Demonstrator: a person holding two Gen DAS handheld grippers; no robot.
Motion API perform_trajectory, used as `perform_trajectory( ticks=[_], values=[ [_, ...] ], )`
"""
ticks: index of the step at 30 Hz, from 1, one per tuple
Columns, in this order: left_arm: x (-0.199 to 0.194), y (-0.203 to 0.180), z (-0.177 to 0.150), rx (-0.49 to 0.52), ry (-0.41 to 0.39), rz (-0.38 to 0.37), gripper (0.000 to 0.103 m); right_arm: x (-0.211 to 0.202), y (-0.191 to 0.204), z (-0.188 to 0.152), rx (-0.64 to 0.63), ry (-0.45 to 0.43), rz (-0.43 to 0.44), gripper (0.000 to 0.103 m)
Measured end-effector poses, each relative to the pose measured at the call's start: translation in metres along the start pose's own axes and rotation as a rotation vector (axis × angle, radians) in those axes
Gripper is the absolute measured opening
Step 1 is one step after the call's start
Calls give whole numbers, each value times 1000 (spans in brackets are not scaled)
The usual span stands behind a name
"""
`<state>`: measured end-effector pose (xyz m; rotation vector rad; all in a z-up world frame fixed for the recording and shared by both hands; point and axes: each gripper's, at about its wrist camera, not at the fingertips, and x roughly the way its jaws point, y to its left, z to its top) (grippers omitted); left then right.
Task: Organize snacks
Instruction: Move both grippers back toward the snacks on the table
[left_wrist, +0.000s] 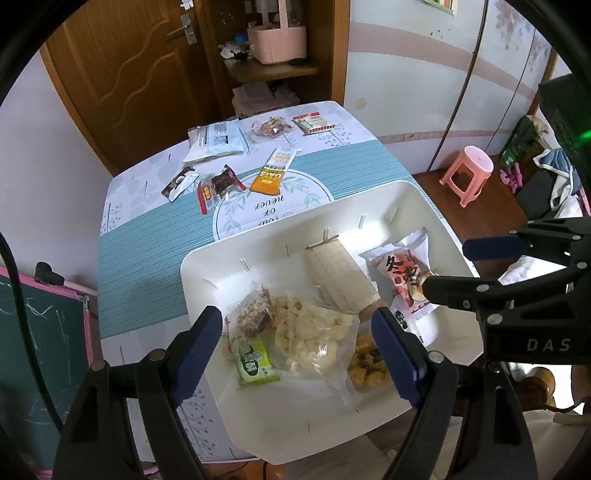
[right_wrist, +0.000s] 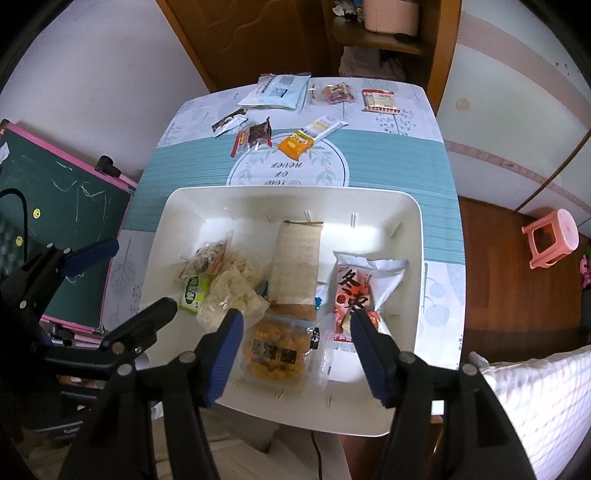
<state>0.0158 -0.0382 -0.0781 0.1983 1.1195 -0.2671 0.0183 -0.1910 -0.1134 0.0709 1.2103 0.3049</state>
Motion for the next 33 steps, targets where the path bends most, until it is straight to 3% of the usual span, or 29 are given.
perform_trajectory(
  ticks=[15, 21, 28, 30, 33],
  values=[
    [18, 6, 8, 6, 33, -4, 82, 16, -6, 8, 33, 40, 14, 61],
    [29, 24, 18, -42, 51, -8, 82, 26, -4, 18, 29, 57, 24, 61],
    [40, 70, 58, -122, 30, 26, 82, 34, -6, 59, 35, 56, 41, 61],
    [43, 81, 73, -102, 11, 45, 82, 36, -9, 77, 44, 51, 49, 61],
    [58, 93, 100, 8, -20, 63, 82, 40, -15, 110, 73, 40, 58, 61]
  ],
)
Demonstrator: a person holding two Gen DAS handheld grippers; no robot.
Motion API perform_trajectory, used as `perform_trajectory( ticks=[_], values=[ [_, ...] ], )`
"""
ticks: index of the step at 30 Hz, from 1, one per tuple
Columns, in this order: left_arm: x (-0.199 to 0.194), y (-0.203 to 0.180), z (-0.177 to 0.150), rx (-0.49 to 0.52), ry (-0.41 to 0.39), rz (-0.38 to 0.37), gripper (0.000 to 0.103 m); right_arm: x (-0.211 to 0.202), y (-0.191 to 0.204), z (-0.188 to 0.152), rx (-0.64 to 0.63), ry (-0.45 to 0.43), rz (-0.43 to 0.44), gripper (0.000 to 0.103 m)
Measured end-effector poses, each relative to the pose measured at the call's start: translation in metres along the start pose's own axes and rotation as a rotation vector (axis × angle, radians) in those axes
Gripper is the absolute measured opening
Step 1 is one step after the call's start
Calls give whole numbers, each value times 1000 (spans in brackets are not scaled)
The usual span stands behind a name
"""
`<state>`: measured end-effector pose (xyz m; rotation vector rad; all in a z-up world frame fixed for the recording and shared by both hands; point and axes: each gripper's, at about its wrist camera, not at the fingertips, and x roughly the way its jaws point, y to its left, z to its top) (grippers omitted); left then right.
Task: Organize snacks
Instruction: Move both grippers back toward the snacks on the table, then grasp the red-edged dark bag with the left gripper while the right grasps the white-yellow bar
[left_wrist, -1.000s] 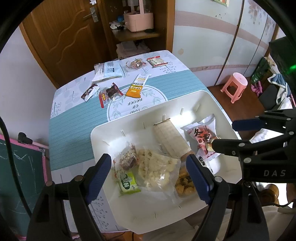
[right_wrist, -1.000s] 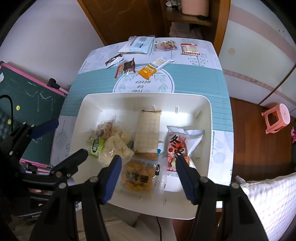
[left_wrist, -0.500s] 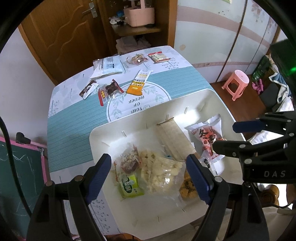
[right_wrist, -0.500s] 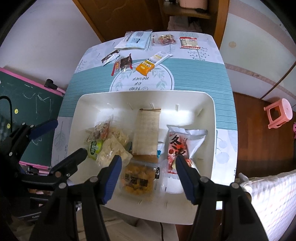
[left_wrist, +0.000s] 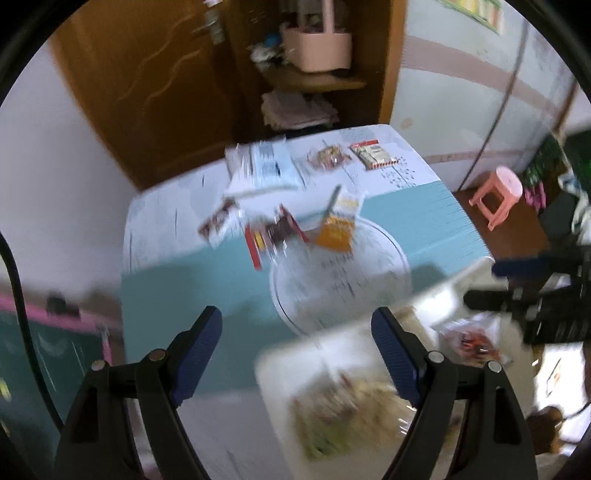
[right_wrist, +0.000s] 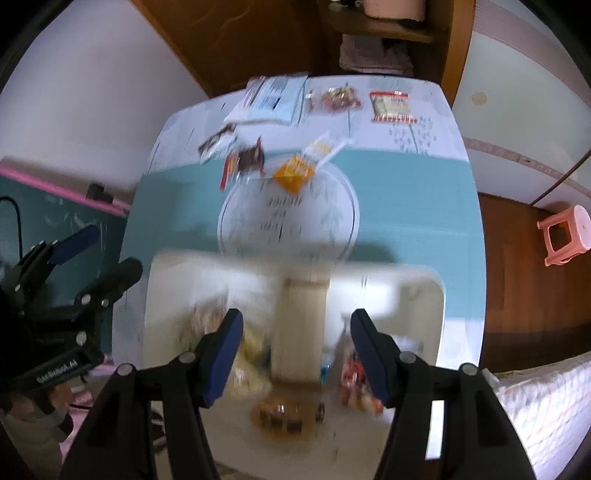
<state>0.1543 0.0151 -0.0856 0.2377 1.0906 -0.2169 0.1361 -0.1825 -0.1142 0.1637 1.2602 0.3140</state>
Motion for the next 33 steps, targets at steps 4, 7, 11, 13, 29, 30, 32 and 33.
perform_trajectory(
  ticks=[4, 7, 11, 13, 29, 30, 32, 33],
  values=[
    [40, 12, 32, 129, 7, 15, 82, 17, -9, 50, 58, -5, 2, 61],
    [73, 23, 50, 163, 42, -22, 82, 41, -19, 85, 143, 20, 42, 61],
    [117, 32, 67, 187, 94, -68, 82, 71, -27, 112, 226, 45, 64, 61],
    [139, 34, 72, 198, 117, -74, 82, 103, -32, 131, 295, 76, 70, 61],
    [224, 20, 80, 365, 196, -72, 82, 191, -12, 157, 319, 146, -57, 63],
    [226, 20, 81, 360, 194, -82, 82, 193, -9, 157, 296, 145, -85, 63],
    [231, 22, 84, 352, 193, -75, 82, 193, -3, 156, 252, 135, -118, 59],
    [234, 23, 85, 350, 197, -70, 82, 194, 1, 155, 223, 133, -140, 56]
  ],
)
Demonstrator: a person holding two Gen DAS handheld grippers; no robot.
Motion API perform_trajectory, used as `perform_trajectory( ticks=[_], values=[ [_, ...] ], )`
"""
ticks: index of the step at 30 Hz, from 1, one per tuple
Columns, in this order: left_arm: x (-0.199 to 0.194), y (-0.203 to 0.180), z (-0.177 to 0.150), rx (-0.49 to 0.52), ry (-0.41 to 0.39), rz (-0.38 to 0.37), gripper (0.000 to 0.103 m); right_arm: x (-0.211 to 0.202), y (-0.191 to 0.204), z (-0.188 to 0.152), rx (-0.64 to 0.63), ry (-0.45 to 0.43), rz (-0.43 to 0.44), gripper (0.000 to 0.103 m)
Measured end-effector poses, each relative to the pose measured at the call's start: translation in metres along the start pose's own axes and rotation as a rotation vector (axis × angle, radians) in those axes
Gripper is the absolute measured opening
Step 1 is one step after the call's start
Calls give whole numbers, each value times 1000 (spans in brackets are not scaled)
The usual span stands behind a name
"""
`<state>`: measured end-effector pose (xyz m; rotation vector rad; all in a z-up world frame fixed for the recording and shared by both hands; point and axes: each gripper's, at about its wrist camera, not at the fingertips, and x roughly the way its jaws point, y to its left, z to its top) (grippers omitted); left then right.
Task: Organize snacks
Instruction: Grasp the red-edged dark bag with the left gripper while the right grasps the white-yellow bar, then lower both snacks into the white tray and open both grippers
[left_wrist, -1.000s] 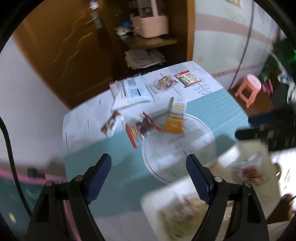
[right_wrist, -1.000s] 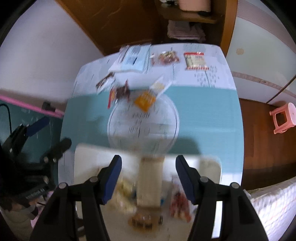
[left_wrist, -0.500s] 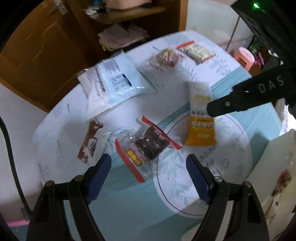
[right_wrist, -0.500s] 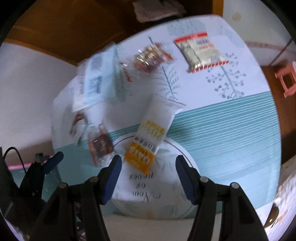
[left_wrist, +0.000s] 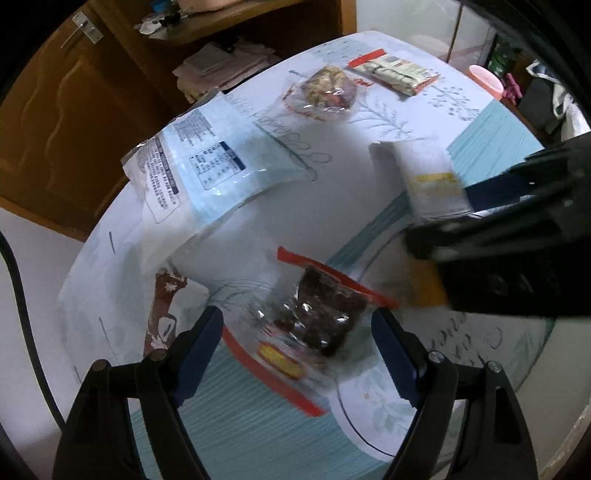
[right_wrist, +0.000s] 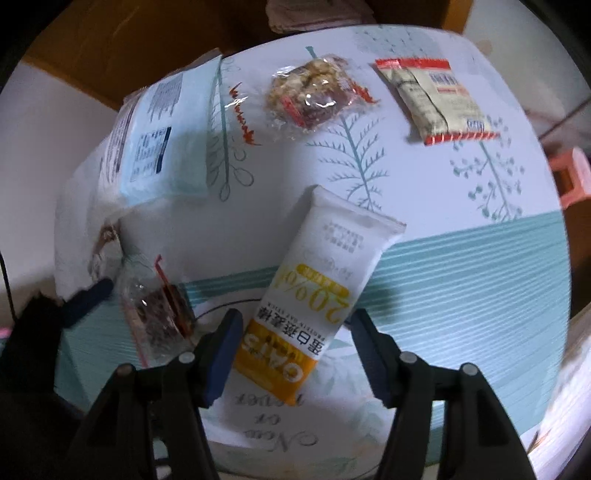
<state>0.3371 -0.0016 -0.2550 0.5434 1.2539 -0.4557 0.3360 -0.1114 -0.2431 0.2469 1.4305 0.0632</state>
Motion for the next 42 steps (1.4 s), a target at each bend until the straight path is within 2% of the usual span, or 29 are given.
perform_trajectory(
  ticks=[1, 3, 8, 11, 12, 19, 25, 31, 37, 42],
  values=[
    [4, 1, 1, -3, 6, 0, 77, 0, 4, -2, -37, -7, -32, 48],
    [12, 3, 2, -8, 27, -17, 69, 0, 7, -4, -77, -12, -49, 41],
    [17, 7, 8, -62, 11, -44, 60, -3, 1, -10, -104, -14, -27, 39],
    [15, 2, 8, -70, 1, -25, 54, -4, -11, -13, -88, -5, 10, 39],
    [14, 0, 8, -79, 1, -27, 47, -3, -22, -14, -80, -3, 24, 39],
    [-13, 2, -1, -188, -24, -59, 44, -33, -54, -29, -32, -54, 125, 39],
    [-74, -1, -14, -256, -101, -55, 44, -86, -79, -40, -20, -119, 237, 39],
    [-151, -19, -31, -319, -197, -57, 44, -147, -76, -70, -51, -198, 327, 39],
    [-215, -45, -62, -395, -262, -77, 44, -186, -63, -109, -129, -269, 346, 39],
    [-253, -69, -88, -461, -299, -99, 44, -216, -57, -143, -196, -321, 348, 39]
  ],
)
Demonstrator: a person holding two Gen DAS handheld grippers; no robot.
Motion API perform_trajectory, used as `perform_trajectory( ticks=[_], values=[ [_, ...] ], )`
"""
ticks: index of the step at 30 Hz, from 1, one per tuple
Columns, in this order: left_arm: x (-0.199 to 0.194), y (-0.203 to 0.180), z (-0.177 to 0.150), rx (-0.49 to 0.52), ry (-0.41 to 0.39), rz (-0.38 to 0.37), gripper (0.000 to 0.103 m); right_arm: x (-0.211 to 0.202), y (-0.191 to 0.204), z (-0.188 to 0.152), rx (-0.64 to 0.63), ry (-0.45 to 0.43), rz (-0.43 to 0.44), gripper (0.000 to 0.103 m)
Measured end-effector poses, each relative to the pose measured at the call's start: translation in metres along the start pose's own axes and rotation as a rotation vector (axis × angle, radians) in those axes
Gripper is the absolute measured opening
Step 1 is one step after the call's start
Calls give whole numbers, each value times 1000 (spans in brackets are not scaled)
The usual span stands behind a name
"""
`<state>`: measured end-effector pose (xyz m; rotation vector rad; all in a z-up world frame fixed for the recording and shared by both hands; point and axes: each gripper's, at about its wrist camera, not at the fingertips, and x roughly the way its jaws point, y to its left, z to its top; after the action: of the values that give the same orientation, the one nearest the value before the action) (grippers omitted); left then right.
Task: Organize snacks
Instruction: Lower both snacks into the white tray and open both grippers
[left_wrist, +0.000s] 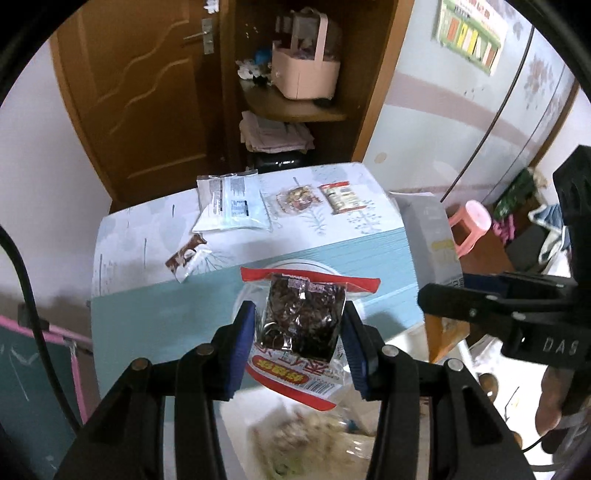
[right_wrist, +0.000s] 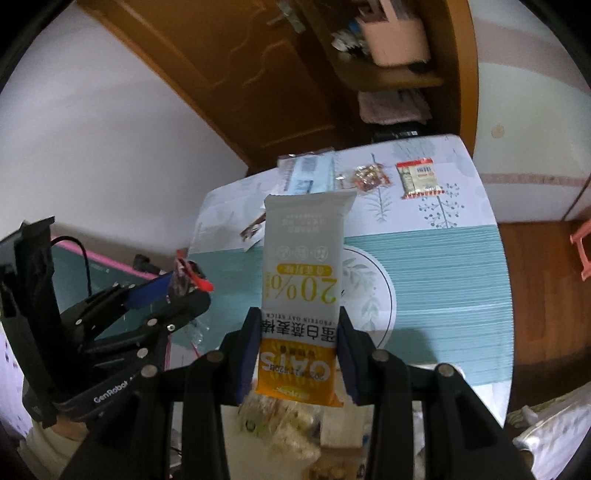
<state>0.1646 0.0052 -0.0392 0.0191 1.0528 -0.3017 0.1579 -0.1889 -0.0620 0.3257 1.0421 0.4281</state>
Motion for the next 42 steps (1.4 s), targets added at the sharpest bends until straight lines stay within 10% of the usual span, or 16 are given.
perform_trajectory(
  ticks=[15, 42],
  values=[
    [-55, -41, -57, -11, -69, -29, 45, -62, 22, -62, -124, -59, -39, 39],
    [22, -57, -151, -34, 217, 28, 45, -6, -11, -148, -142, 198, -160, 39]
  ],
)
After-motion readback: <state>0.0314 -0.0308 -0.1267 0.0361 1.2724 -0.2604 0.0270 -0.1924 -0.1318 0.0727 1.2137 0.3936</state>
